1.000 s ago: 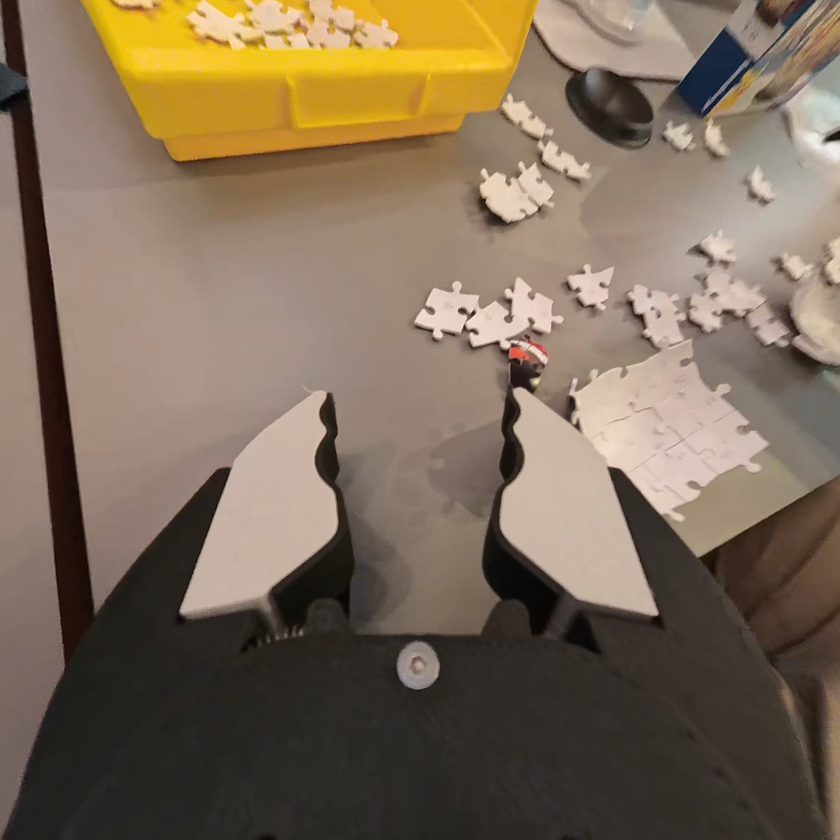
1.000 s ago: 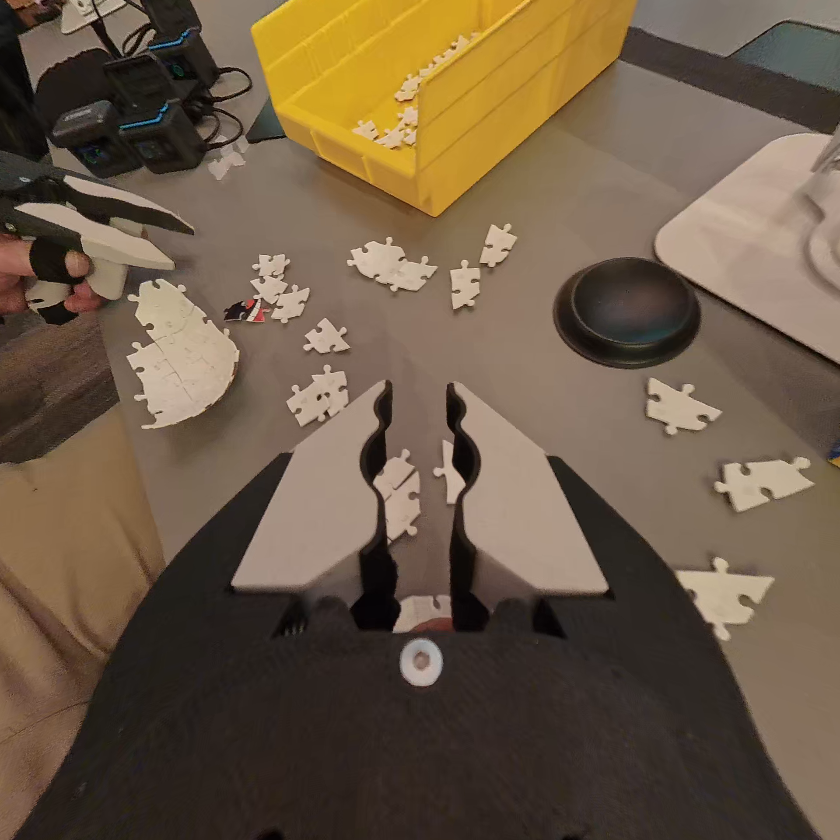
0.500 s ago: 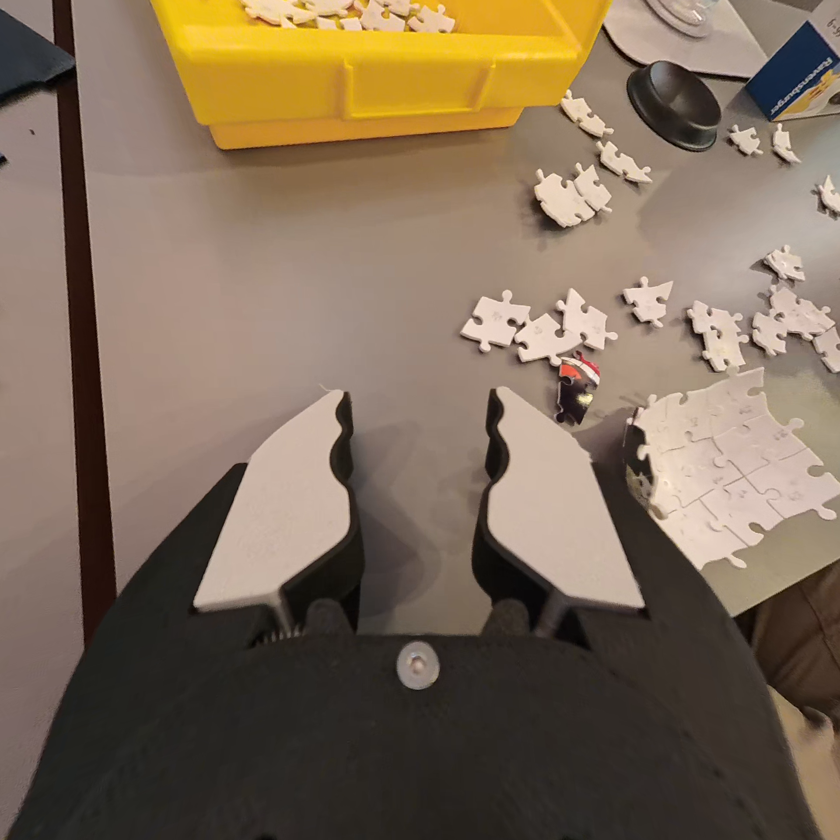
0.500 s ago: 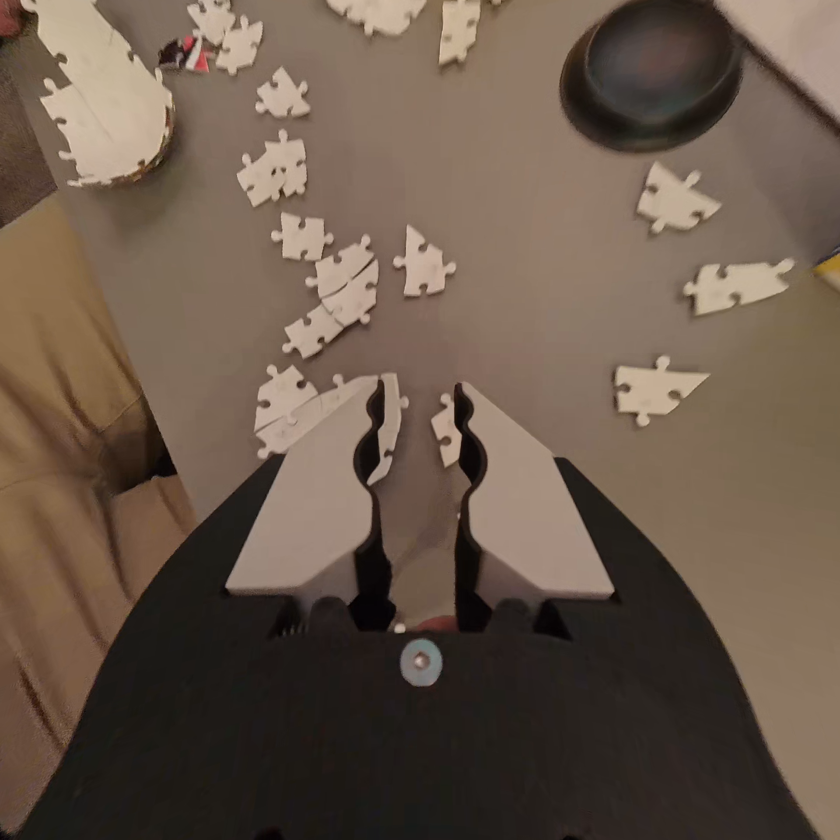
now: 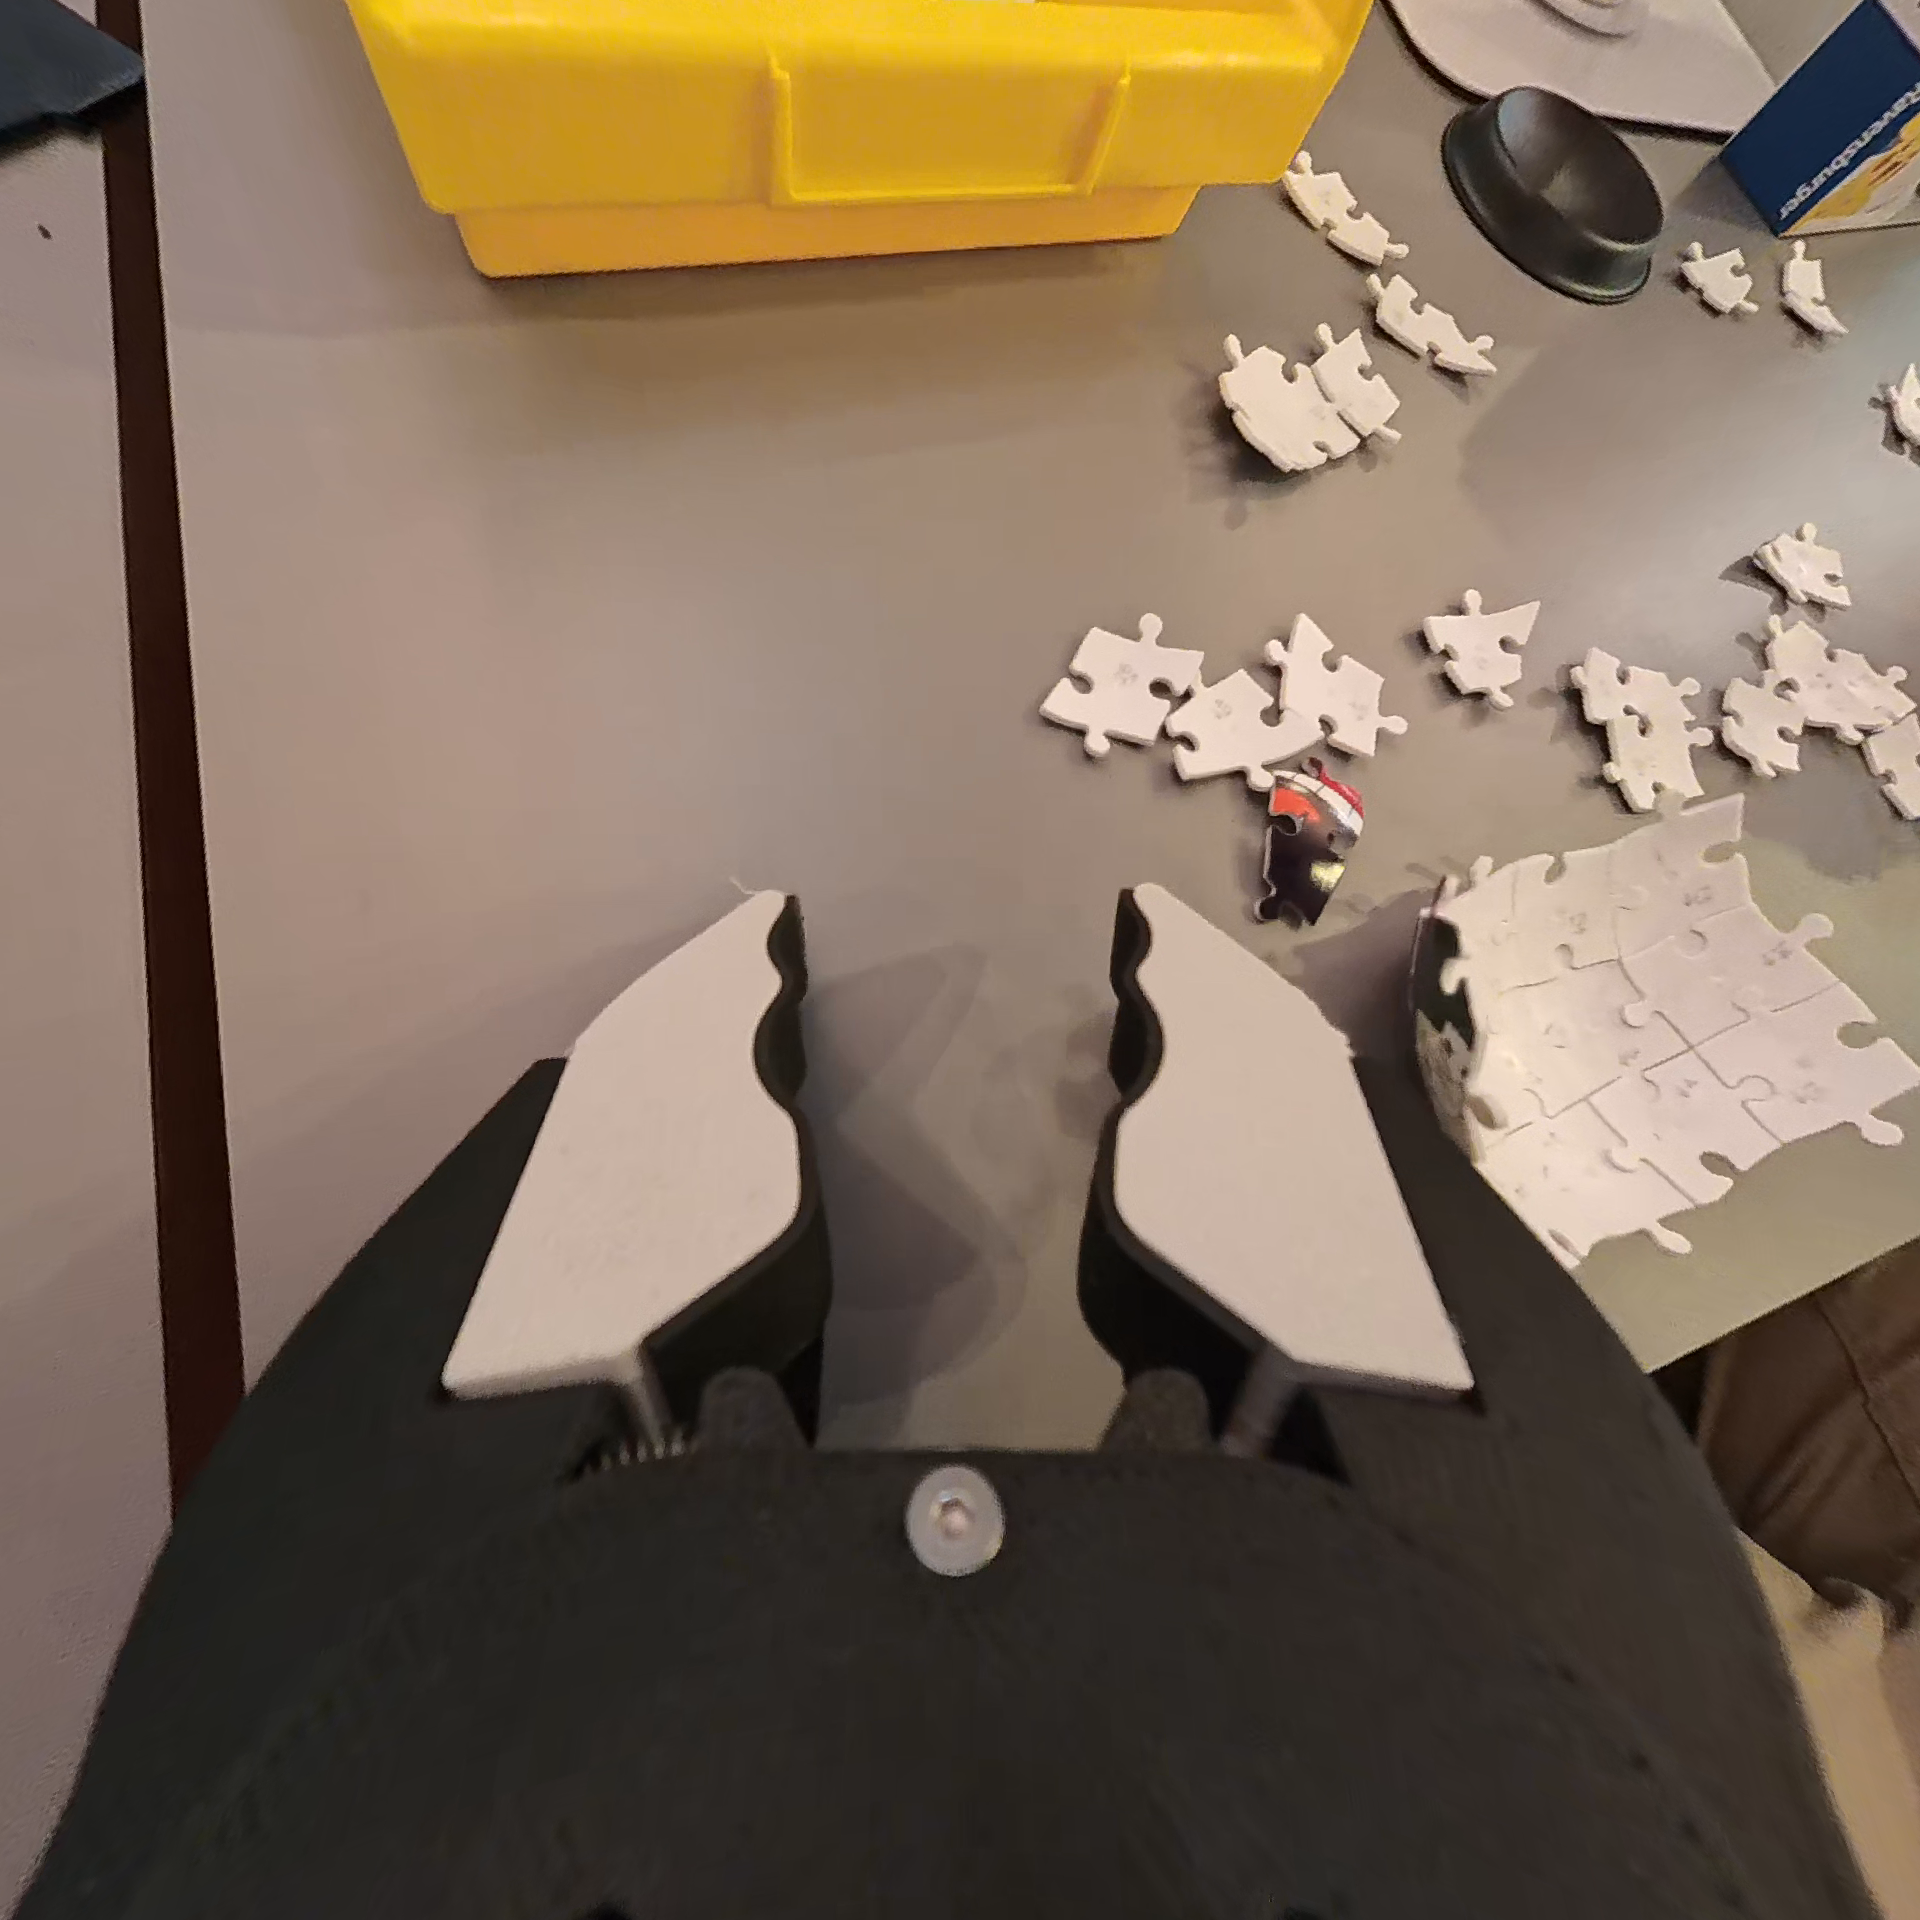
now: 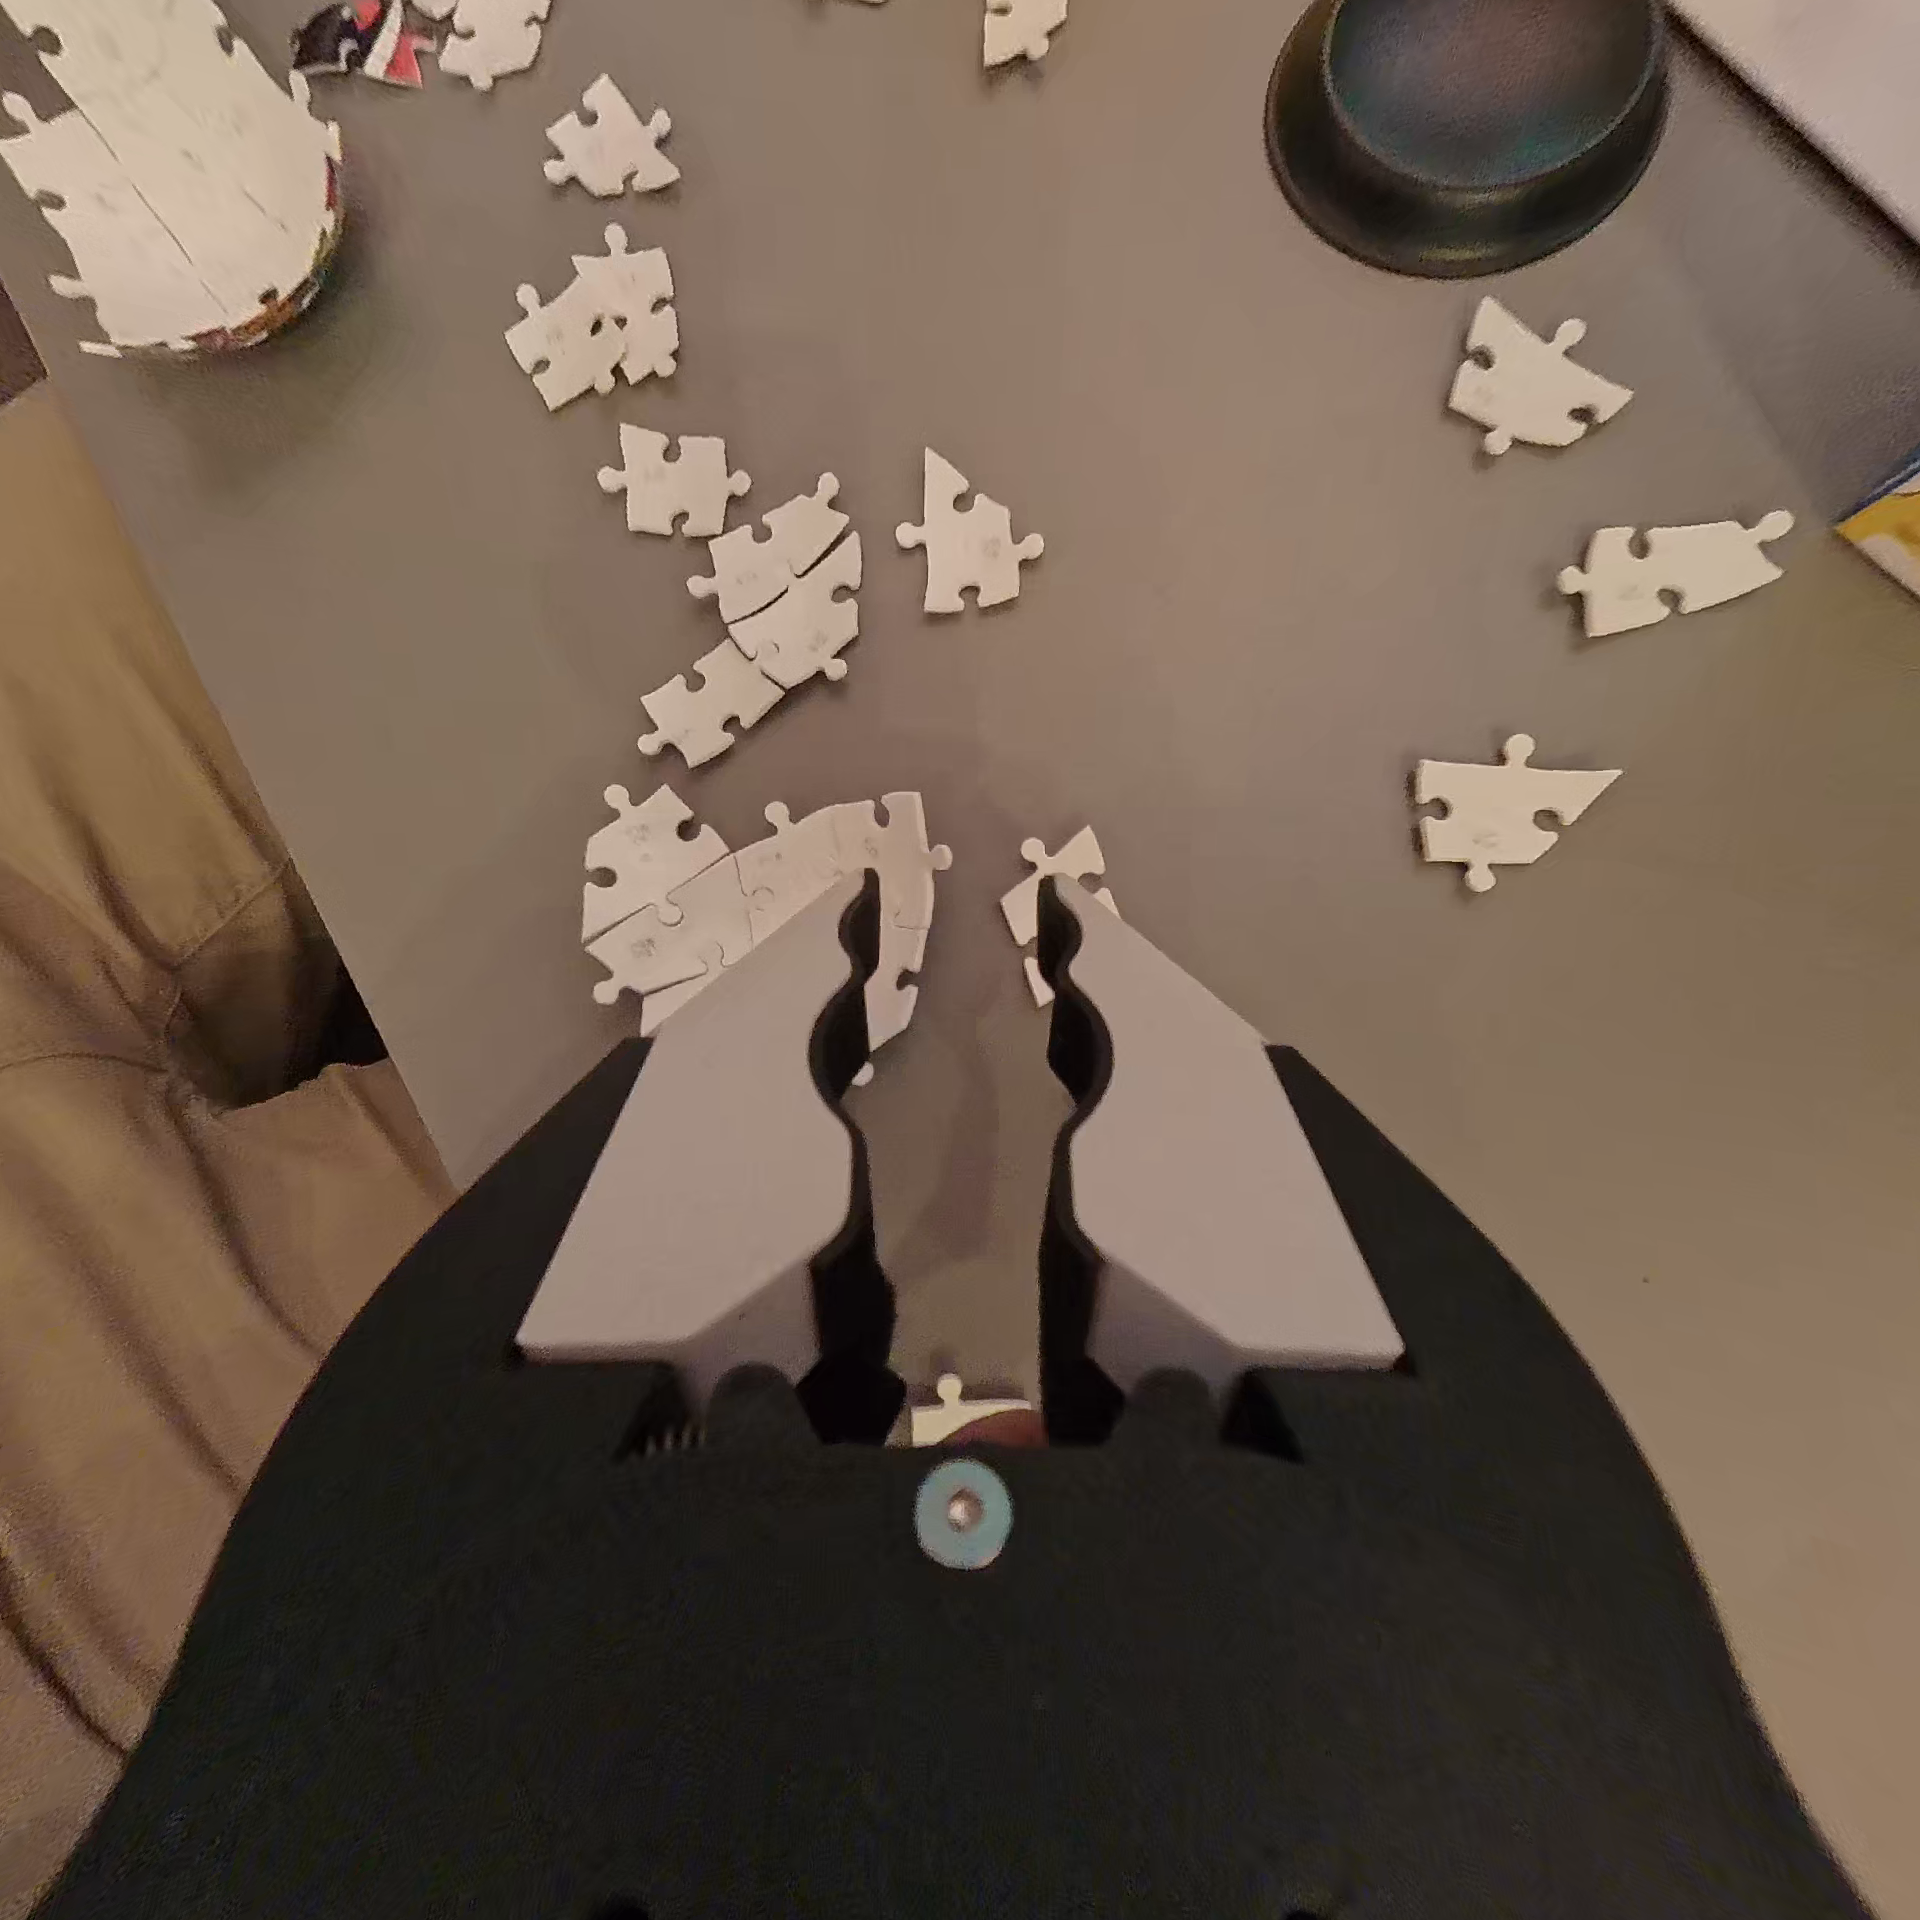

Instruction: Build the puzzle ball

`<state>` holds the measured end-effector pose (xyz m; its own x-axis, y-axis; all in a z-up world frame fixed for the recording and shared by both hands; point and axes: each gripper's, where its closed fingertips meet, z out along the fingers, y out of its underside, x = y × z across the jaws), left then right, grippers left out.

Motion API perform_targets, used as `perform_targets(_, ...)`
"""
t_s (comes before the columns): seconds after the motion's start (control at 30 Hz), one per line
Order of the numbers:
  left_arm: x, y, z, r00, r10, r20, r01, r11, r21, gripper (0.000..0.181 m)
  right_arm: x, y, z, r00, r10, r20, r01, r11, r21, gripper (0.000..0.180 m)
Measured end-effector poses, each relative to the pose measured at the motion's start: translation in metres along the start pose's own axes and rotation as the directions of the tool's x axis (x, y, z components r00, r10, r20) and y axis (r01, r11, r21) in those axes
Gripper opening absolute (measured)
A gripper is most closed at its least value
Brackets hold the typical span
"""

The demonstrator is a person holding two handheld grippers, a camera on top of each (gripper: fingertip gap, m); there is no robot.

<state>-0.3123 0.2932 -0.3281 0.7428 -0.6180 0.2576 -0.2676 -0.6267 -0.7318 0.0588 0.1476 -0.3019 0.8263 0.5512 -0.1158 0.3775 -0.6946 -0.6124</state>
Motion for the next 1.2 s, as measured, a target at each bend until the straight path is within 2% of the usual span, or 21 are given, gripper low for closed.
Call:
perform_targets(0.07,0.0,0.002,-0.003,1.0,0.002,0.01,-0.003,1.0,0.003,0.057,0.001,0.002,-0.002,1.0,-0.004,-0.022,0.005,1.0,0.011,0.028)
perform_targets(0.17,0.001,0.004,-0.01,0.999,-0.011,0.03,0.011,1.0,0.006,0.066,0.007,0.014,-0.001,0.998,-0.006,-0.057,0.005,1.0,-0.013,0.029)
perform_targets(0.37,0.013,-0.007,-0.024,1.0,-0.02,0.007,0.02,0.998,0.067,0.065,0.005,0.015,-0.005,0.998,0.007,-0.056,-0.006,1.0,0.012,0.029)
perform_targets(0.57,0.048,-0.029,-0.042,0.989,-0.03,-0.143,0.053,0.986,0.159,0.063,0.011,0.016,-0.001,0.996,-0.001,-0.091,0.003,1.0,0.013,0.028)
perform_targets(0.7,0.079,-0.02,-0.048,0.979,0.035,-0.202,-0.013,0.994,0.11,0.063,0.018,0.009,-0.003,0.994,0.017,-0.105,-0.012,0.998,0.055,0.028)
perform_targets(0.8,0.087,-0.005,-0.037,0.981,0.092,-0.17,-0.088,0.996,0.026,0.056,0.02,0.008,-0.001,0.995,0.025,-0.097,-0.019,0.998,0.061,0.027)
perform_targets(0.9,0.089,0.009,-0.027,0.978,0.131,-0.161,-0.14,0.989,-0.045,0.039,0.017,0.008,0.003,0.996,0.017,-0.084,-0.013,0.999,0.048,0.027)
perform_targets(1.07,0.087,0.01,-0.021,0.98,0.165,-0.113,-0.17,0.985,-0.037,0.021,0.009,-0.001,0.008,0.998,-0.011,-0.068,0.015,0.999,0.052,0.027)
perform_targets(1.2,0.087,0.011,-0.017,0.981,0.173,-0.092,-0.177,0.984,-0.036,0.016,0.01,-0.004,0.01,0.998,-0.009,-0.064,0.013,0.999,0.053,0.027)
